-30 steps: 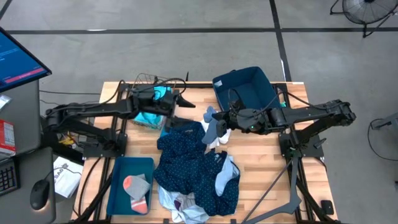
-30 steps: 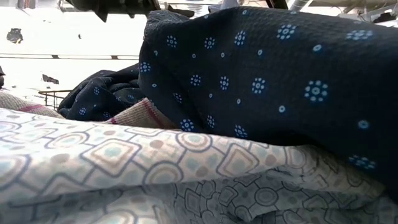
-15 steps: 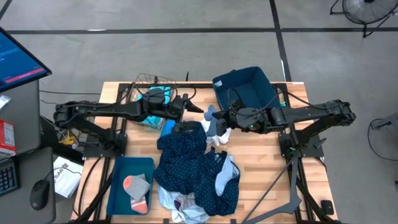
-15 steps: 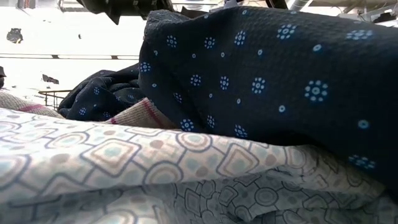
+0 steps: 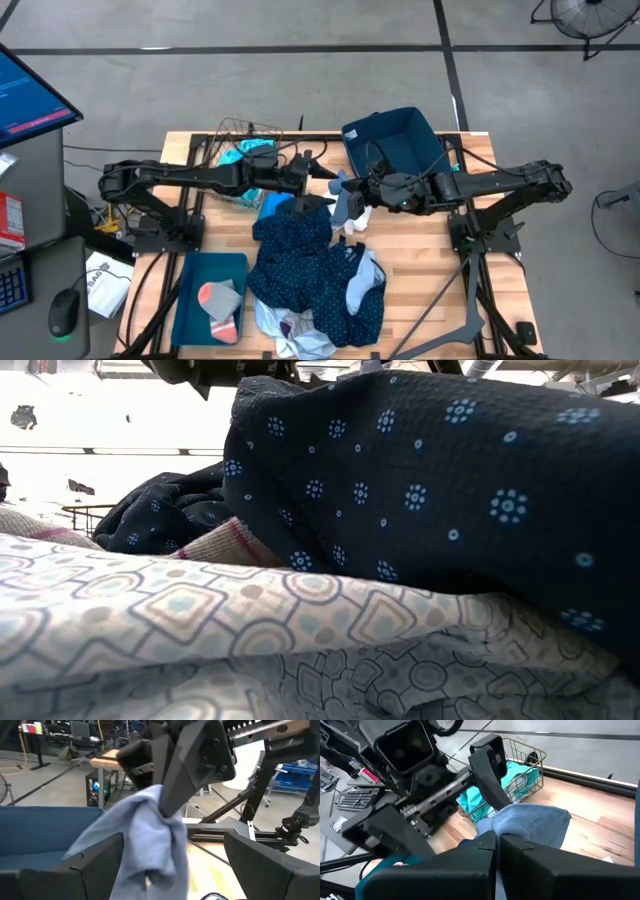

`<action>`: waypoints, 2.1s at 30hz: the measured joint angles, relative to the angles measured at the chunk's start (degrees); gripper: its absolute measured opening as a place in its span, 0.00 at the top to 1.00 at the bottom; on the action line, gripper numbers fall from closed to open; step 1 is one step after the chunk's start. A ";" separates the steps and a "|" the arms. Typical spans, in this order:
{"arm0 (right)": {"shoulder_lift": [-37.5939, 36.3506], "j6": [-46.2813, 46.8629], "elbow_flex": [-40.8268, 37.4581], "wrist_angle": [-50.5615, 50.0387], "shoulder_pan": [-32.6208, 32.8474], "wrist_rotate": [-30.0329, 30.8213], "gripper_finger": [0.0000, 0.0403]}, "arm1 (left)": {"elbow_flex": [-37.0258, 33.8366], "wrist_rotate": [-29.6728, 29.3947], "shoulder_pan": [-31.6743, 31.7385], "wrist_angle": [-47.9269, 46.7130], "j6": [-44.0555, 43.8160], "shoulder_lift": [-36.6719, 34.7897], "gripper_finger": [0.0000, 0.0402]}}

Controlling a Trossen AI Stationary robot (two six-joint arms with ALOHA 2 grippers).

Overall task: Pick & Place Cloths
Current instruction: Put the blue sock into the blue bin

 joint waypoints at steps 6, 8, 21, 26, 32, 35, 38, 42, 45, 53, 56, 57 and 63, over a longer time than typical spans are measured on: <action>0.00 0.00 0.00 0.13 0.04 0.00 1.00 | 2.47 -0.56 -1.26 -0.02 -0.01 4.18 0.18; 0.00 0.00 0.00 0.13 0.04 0.00 1.00 | 3.42 -1.31 -1.47 0.21 -0.09 5.22 0.18; 0.02 0.00 0.00 0.39 0.48 0.00 1.00 | 4.68 -3.85 -1.47 0.28 -0.53 5.94 0.59; 0.02 -0.68 0.00 0.45 0.48 -0.07 1.00 | 4.67 -4.05 -1.30 0.25 -5.32 5.94 0.95; -0.13 -4.60 0.08 2.84 1.14 -0.25 0.96 | 4.66 -2.69 -1.52 -6.90 -7.01 1.64 1.00; -0.90 -8.14 1.54 2.85 1.73 -0.32 0.91 | 4.66 -2.47 -1.56 -16.63 -6.82 -4.36 1.00; -1.27 -11.85 4.08 3.47 2.45 -0.21 0.87 | 4.64 -2.52 -2.05 -28.89 -7.65 -12.26 1.00; -1.00 -17.04 6.92 3.11 3.77 -0.25 0.86 | 4.63 -3.38 -5.39 -45.82 -13.18 -23.53 1.00; -1.22 -18.60 7.74 3.41 4.42 -0.20 0.86 | 4.62 -7.58 -11.04 -56.89 -20.62 -31.15 1.00; -0.95 -18.62 7.67 2.74 4.66 -0.13 0.86 | 2.60 -21.65 -32.23 -70.93 -45.71 -44.20 1.00; -0.94 -18.60 7.67 2.31 4.63 -0.13 0.86 | 0.39 -24.47 -38.87 -71.21 -50.47 -45.14 1.00; -0.94 -18.60 7.67 2.07 4.63 -0.13 0.86 | -0.55 -24.51 -40.59 -71.23 -51.89 -44.93 1.00; -0.94 -18.58 7.67 0.73 4.70 -0.11 0.86 | -7.23 -19.97 -49.61 -71.24 -62.19 -40.84 1.00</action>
